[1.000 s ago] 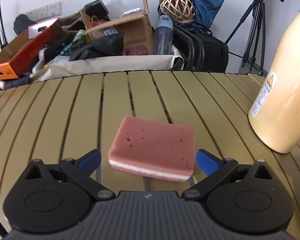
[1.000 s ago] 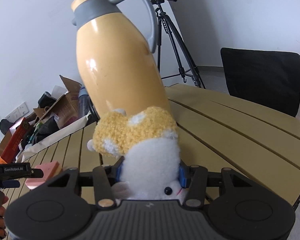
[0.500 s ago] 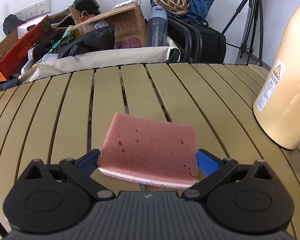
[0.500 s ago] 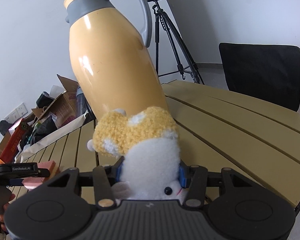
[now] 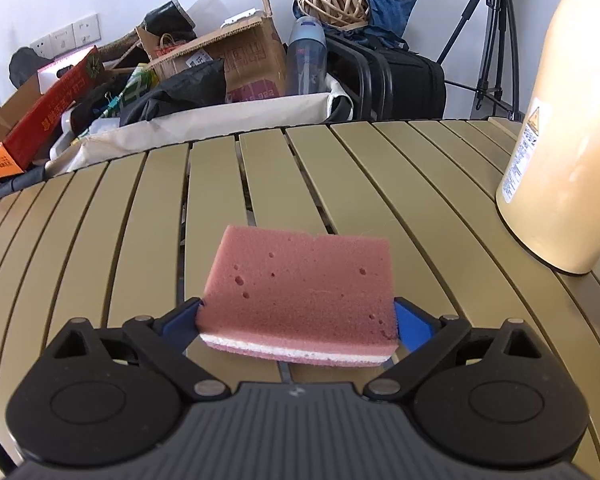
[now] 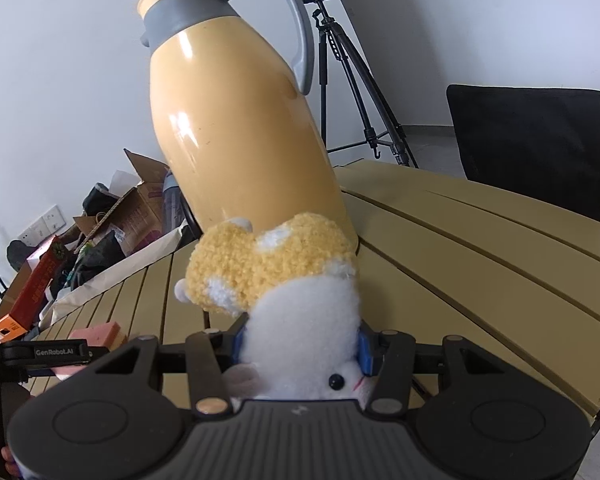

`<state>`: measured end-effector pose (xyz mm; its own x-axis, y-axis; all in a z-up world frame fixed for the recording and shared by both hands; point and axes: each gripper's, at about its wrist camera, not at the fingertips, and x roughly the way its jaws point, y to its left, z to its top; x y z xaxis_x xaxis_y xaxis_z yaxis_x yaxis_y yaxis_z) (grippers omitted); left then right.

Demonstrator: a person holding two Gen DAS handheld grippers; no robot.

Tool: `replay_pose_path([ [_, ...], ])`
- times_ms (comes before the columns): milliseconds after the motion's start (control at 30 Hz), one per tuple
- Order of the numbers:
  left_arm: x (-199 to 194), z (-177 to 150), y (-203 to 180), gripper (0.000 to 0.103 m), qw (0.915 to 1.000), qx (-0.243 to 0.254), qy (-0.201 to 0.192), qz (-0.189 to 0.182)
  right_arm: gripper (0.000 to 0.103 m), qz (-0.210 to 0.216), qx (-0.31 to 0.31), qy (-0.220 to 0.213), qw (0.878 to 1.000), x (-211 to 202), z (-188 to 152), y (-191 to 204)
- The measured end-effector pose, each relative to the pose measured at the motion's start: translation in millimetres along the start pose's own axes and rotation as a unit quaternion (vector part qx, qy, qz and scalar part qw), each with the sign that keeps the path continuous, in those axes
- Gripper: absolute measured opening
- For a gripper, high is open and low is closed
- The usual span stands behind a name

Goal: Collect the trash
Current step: 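Carry the pink sponge and plush toy down toward the black bin with both tools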

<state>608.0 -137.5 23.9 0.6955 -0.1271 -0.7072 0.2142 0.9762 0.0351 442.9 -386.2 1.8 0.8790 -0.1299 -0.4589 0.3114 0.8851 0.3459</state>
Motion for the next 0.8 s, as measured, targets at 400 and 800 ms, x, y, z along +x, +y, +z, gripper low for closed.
replay_pose_path([
  [400, -73, -15, 11, 0.099, 0.9989, -0.017, -0.041, 0.016, 0.049, 0.031, -0.034, -0.007, 0.999, -38, -10, 19],
  [800, -164, -61, 34, 0.099, 0.9965, -0.030, -0.068, 0.038, 0.049, 0.066, -0.064, 0.023, 0.996, -99, -48, 33],
])
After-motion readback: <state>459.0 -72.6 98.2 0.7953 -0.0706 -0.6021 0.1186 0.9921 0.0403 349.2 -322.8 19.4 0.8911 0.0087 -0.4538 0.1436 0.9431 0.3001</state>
